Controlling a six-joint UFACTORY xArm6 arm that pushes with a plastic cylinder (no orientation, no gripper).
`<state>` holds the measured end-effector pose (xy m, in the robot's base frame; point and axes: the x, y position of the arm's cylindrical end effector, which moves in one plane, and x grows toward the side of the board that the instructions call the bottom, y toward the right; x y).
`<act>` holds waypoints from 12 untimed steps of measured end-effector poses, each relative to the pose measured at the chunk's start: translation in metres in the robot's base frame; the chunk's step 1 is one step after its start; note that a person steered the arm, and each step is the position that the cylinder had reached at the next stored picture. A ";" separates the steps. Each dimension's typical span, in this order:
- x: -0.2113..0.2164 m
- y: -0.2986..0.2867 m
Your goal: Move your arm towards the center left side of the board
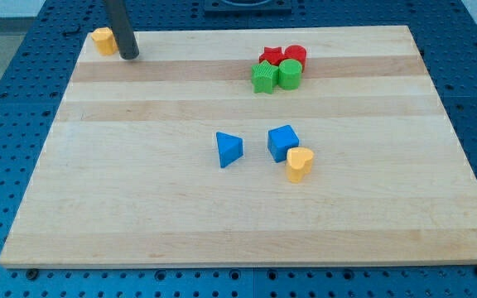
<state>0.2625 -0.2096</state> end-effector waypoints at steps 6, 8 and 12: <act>0.039 0.027; 0.082 0.027; 0.185 0.058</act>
